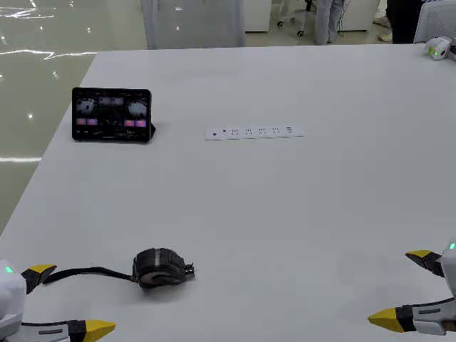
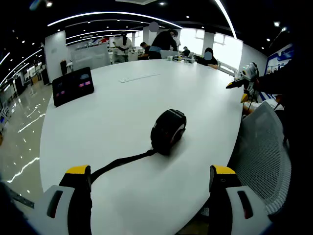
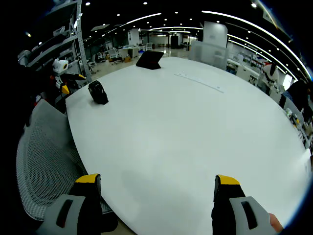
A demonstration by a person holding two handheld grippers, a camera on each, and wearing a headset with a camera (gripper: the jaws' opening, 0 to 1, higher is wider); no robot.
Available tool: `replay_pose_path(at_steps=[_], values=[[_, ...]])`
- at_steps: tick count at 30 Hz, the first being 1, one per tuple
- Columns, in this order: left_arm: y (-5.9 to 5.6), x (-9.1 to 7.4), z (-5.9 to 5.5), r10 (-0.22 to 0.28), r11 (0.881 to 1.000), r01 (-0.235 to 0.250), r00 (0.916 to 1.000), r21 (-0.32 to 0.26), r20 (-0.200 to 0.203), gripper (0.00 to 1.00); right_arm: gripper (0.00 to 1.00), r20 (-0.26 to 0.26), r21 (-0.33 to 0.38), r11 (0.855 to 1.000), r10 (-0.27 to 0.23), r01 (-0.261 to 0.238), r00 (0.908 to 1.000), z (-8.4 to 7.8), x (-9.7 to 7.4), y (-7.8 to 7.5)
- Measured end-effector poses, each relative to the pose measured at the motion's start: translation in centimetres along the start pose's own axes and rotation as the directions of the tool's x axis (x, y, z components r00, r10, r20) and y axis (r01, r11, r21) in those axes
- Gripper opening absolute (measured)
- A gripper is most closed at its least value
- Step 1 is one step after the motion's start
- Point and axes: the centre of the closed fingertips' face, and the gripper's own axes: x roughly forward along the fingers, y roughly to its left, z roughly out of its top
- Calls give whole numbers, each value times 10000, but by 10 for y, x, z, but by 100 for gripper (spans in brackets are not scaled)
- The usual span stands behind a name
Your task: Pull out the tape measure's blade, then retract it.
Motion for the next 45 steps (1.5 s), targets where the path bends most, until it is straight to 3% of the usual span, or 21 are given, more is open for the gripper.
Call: replay_pose_path(at_steps=[14,20,24,27,29,32,39,45], values=[[3,2,3,26,10000,-26,10000,56,-79,99,96,29,93,10000,-34,33,10000,-6,-1,-5],[2,5,4,-72,9992,83,9996,401,-268,99,98,175,-7,10000,49,-49,9998,-3,3,-6],[0,9,3,-314,9974,347,9981,630,-526,99,97,-66,-159,9998,79,-80,9999,-5,9,-6],[-8,13,-1,-862,9947,909,9920,482,-927,99,96,-236,-19,9997,237,-237,9994,-5,12,-3],[-10,16,-2,-945,9923,1025,9894,701,-1098,99,96,-243,-94,9996,278,-280,9993,-1,16,-1],[-13,21,-2,-1096,9872,1240,9843,1007,-1381,99,98,-237,-159,9992,364,-367,9991,6,22,1],[-17,32,9,-1321,9725,1596,9777,1695,-1630,99,99,-115,-532,9960,709,-714,9974,19,38,7],[-16,40,19,-1459,9441,1951,9701,2658,-1939,98,99,-83,-1054,9900,934,-938,9956,30,48,12]])
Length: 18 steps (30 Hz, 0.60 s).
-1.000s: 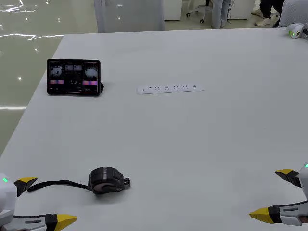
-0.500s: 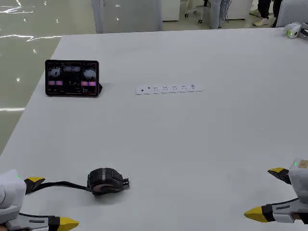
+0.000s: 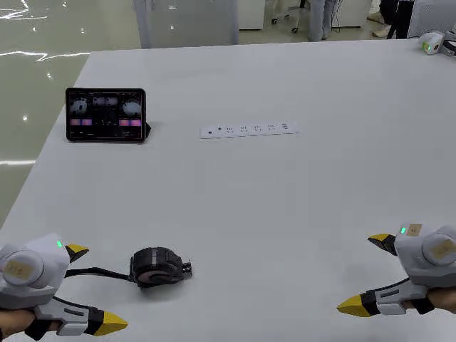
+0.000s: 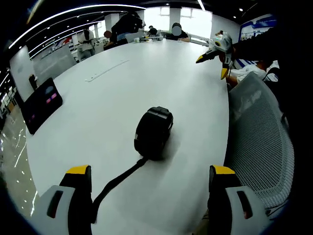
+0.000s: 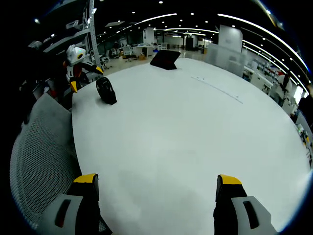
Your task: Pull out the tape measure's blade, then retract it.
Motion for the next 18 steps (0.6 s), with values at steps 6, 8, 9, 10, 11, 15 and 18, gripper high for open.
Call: replay_pose_path(at_steps=[6,8,9,10,11,15,18], values=[[3,5,9,-417,9973,439,9984,581,-376,99,99,-223,-485,9985,228,-239,9995,10,7,4],[3,8,9,-583,9953,621,9969,739,-526,99,99,-288,-605,9970,461,-478,9985,12,10,7],[2,9,9,-657,9940,706,9960,832,-602,99,99,-308,-725,9959,518,-539,9982,13,11,7],[0,10,8,-797,9918,869,9937,937,-784,99,99,-385,-963,9932,627,-662,9973,13,13,9],[-2,11,8,-876,9905,962,9922,987,-885,99,99,-433,-1044,9921,646,-688,9970,14,14,9],[-4,17,2,-1177,9826,1349,9840,1277,-1337,98,97,-489,-1286,9890,675,-734,9965,19,18,9],[-3,22,-3,-1246,9799,1465,9796,1357,-1576,99,93,-390,-1356,9880,697,-744,9968,25,21,8]])
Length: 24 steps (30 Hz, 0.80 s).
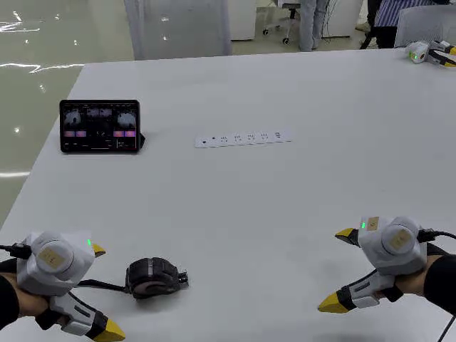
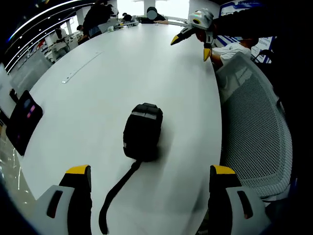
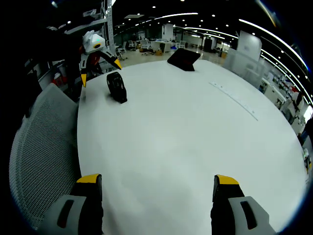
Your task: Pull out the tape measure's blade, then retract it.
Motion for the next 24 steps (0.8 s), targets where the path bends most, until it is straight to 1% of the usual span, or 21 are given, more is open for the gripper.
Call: replay_pose_path(at_steps=[3,6,11,12,15,18,20,23,24], values=[[3,2,2,-15,10000,14,10000,29,12,99,94,56,-78,9999,72,-71,10000,4,6,0],[6,5,4,31,10000,-30,10000,31,-37,99,95,-75,-201,9997,170,-171,9998,7,13,3],[12,12,9,130,9994,-122,9996,323,-244,96,94,-103,-454,9982,387,-392,9992,17,26,8],[13,14,10,179,9992,-169,9995,349,-268,94,94,-156,-539,9975,457,-464,9988,19,29,10],[11,17,15,-26,9996,36,9994,290,-355,88,93,-223,-759,9949,651,-667,9976,25,38,15],[11,20,19,-45,9989,67,9989,468,-476,86,93,-364,-1004,9913,821,-854,9960,29,47,19],[11,22,21,-75,9988,102,9985,489,-551,84,92,-389,-1044,9902,892,-929,9953,34,52,21],[11,25,26,-23,9985,51,9987,547,-512,80,90,-427,-1233,9870,984,-1030,9942,40,60,25],[11,26,27,-48,9984,77,9987,559,-516,76,90,-432,-1262,9866,985,-1032,9942,42,62,25]])
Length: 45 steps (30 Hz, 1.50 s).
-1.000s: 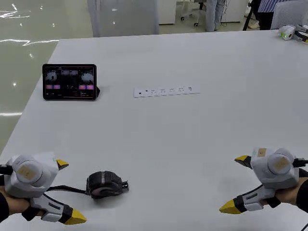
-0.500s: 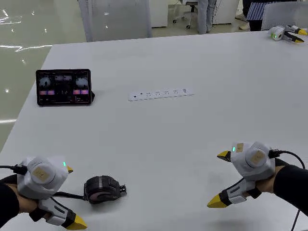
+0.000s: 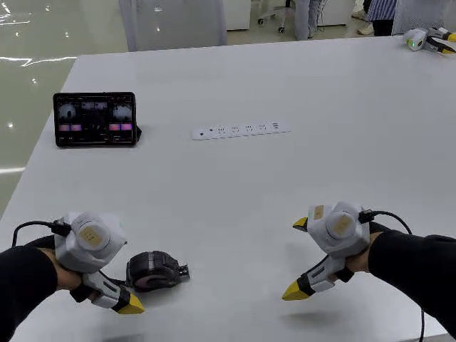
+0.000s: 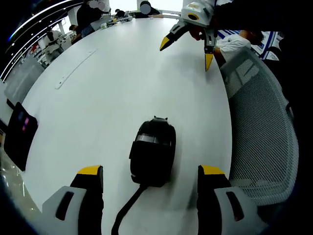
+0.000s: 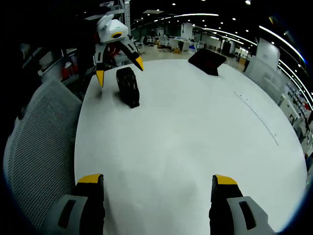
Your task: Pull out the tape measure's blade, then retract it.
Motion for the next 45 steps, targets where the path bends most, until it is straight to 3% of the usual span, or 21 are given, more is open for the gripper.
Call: replay_pose_path(at_steps=[5,8,13,18,20,21,23,32,40,45], values=[[0,6,9,-112,9999,112,9999,48,32,63,86,-71,-504,9985,193,-197,9998,14,11,4],[1,10,17,-36,9999,35,10000,154,63,54,85,268,-618,9977,298,-281,9992,34,17,7],[1,14,24,-81,9994,77,9999,337,116,51,83,479,-1240,9916,426,-364,9979,64,24,14],[1,18,22,-117,9983,124,9999,577,-122,48,82,602,-1589,9848,801,-697,9950,87,35,27],[0,18,20,-168,9961,189,9995,865,-252,39,81,588,-1629,9836,882,-776,9944,90,40,29],[-10,19,20,-589,9956,611,9977,715,-325,33,81,560,-1654,9827,938,-834,9940,92,44,30],[-5,21,21,-243,9947,269,9993,997,-275,33,80,513,-1696,9809,1055,-954,9931,95,48,33],[-4,21,21,-325,9920,334,9994,1221,-92,32,72,524,-1566,9813,1217,-1122,9912,108,70,38],[-8,22,20,-168,9743,203,9997,2245,-175,32,66,403,-1394,9815,1378,-1310,9896,113,82,50],[-7,22,20,-14,9753,34,10000,2207,-91,32,59,315,-1664,9761,1472,-1401,9886,115,89,54]])
